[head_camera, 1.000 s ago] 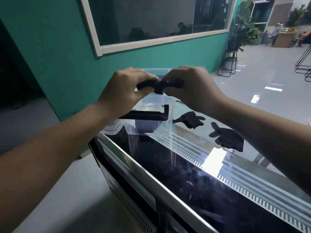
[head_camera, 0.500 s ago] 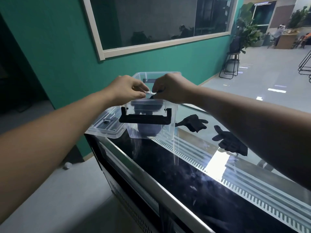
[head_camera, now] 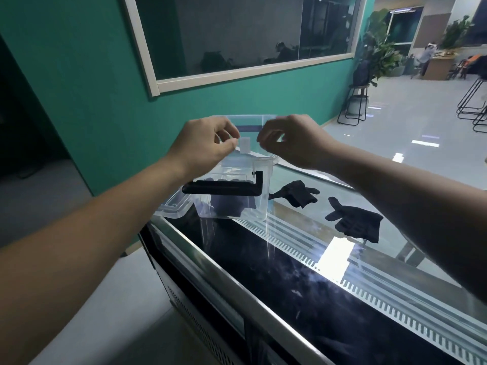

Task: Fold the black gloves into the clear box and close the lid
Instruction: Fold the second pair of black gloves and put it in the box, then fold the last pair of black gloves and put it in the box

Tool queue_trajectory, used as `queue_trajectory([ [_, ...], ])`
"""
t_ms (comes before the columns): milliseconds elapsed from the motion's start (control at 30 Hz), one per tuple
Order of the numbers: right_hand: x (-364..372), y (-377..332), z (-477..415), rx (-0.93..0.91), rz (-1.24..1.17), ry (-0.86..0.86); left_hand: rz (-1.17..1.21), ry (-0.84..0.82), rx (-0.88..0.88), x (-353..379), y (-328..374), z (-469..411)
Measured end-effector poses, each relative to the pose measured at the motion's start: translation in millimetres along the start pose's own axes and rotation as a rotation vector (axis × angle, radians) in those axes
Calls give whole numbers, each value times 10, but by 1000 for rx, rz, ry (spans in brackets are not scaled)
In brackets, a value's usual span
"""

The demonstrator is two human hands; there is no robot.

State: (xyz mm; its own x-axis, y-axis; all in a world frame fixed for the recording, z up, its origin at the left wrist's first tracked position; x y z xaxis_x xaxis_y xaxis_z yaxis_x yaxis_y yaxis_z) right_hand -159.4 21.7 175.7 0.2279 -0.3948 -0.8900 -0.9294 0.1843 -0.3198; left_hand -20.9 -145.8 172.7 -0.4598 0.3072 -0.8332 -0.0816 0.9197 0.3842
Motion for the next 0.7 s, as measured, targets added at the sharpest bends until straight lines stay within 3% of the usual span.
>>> queue_trajectory([
  [133,48,233,386,7,-12,83,23,81,131,276,298,173],
  [333,347,688,1068,166,-34,136,-99,134,332,800,713,424],
  [500,697,1096,1590,386,-120,50,-72,-45,358,1401,748,455],
  [700,931,1195,1955,469,133,10,-95,-231,257,1925,746,437],
])
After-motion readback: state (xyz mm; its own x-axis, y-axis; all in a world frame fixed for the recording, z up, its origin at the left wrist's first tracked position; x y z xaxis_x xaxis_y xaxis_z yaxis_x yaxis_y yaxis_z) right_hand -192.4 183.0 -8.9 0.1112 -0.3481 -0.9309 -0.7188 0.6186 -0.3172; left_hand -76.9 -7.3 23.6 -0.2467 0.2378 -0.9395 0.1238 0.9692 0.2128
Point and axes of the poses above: each hand's wrist, its own z-axis away from the middle knuckle, its own x-axis out of the palm, y = z × x, the point moved 4 cm from there along -z, towards the middle knuckle, and after that the axes turned 13 degrees about -y, right-handed, at the moved point
